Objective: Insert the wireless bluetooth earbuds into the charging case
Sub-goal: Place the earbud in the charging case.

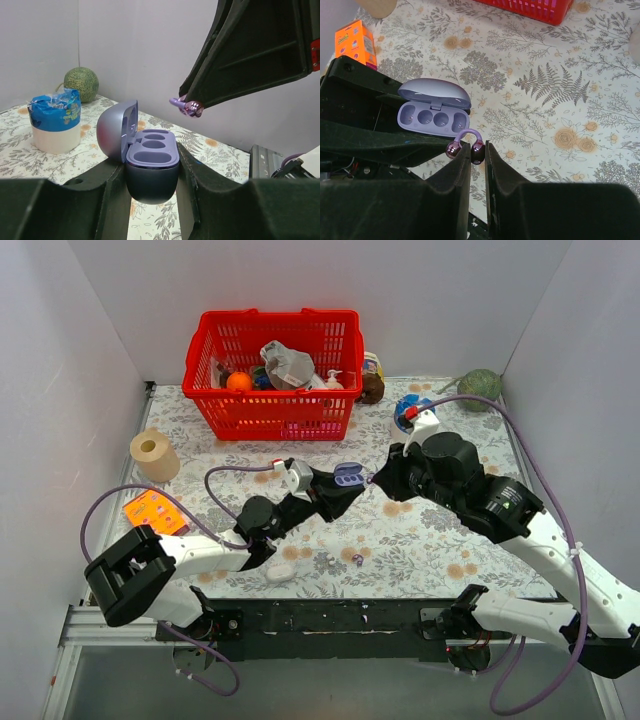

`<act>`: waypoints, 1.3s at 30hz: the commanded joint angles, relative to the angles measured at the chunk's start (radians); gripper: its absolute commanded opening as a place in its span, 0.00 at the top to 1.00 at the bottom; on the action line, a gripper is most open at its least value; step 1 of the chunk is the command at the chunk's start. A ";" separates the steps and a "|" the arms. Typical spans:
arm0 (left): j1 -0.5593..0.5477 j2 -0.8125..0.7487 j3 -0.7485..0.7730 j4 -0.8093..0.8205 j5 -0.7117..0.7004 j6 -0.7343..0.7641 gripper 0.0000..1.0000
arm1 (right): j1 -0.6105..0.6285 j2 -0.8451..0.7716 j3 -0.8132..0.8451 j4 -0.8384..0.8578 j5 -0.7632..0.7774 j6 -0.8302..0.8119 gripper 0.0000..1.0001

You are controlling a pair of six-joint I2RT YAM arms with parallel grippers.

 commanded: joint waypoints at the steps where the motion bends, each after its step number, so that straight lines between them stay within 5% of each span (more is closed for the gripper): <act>1: 0.004 0.010 0.035 0.064 -0.008 0.010 1.00 | 0.009 0.021 0.046 0.052 0.007 0.005 0.99; 10: 0.004 0.048 0.050 0.136 0.061 -0.058 1.00 | 0.012 0.041 0.067 0.061 0.016 0.003 0.99; 21: 0.004 0.220 0.150 0.354 0.094 -0.177 1.00 | 0.012 0.105 0.311 -0.129 0.090 -0.031 0.99; 39: 0.003 0.228 0.254 0.376 0.160 -0.219 1.00 | 0.014 0.155 0.396 -0.262 0.171 -0.026 0.99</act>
